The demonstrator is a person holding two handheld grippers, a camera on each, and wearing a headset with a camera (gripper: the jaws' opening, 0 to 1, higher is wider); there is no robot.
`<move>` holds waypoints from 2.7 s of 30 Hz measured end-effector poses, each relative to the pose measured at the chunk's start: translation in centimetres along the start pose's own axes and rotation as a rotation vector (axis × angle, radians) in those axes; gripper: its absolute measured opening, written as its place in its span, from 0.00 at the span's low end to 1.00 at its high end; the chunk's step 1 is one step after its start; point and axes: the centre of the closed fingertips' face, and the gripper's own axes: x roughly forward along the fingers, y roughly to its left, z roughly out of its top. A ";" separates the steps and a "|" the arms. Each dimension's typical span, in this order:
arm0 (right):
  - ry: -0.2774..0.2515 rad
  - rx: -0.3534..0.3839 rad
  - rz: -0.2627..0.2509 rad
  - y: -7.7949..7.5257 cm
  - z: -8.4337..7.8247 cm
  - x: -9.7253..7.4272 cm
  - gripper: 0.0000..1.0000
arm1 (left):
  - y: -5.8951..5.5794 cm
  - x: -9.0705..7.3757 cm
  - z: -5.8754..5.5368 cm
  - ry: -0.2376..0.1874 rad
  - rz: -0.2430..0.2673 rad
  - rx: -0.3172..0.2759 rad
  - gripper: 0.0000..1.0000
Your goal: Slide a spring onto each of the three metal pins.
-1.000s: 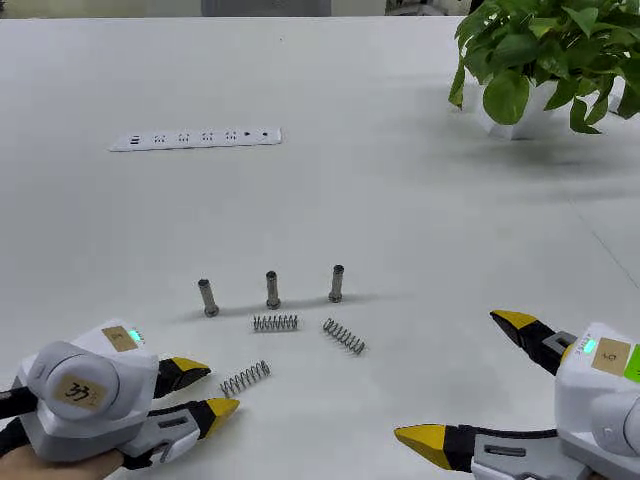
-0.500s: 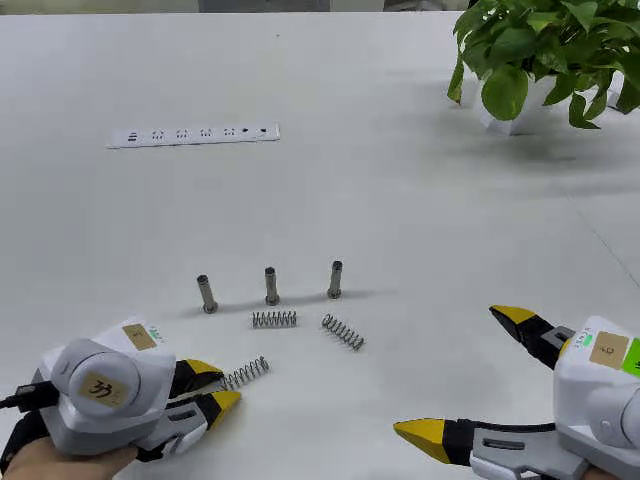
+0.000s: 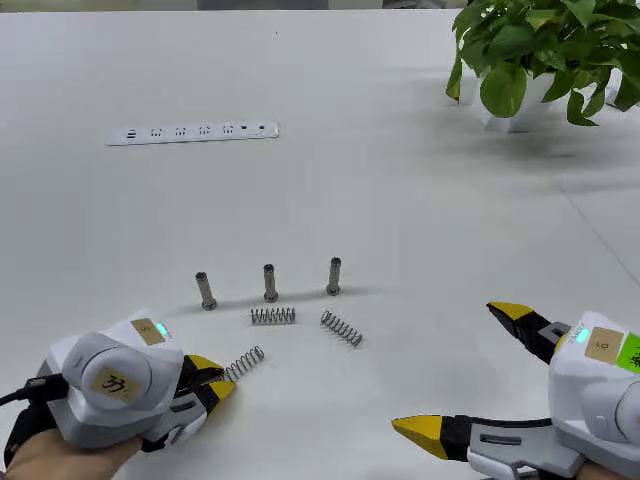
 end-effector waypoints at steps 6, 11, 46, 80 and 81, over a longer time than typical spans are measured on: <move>-0.003 0.004 0.000 0.1 0.1 -0.1 0.99 | 0.0 0.1 0.0 -0.015 0.000 -0.025 0.10; -0.003 0.004 0.009 0.2 0.2 -0.1 0.99 | -0.3 0.0 0.1 -0.032 -0.015 -0.041 0.10; -0.174 0.357 0.410 5.1 9.2 2.2 0.71 | -4.8 -4.9 8.4 -0.302 -0.297 0.048 0.10; -0.049 0.415 0.668 10.2 8.2 2.5 0.20 | -7.2 -6.2 8.6 -0.331 -0.413 0.104 0.10; -0.046 0.416 0.670 10.2 8.1 2.5 0.20 | -7.3 -6.2 8.7 -0.337 -0.416 0.108 0.10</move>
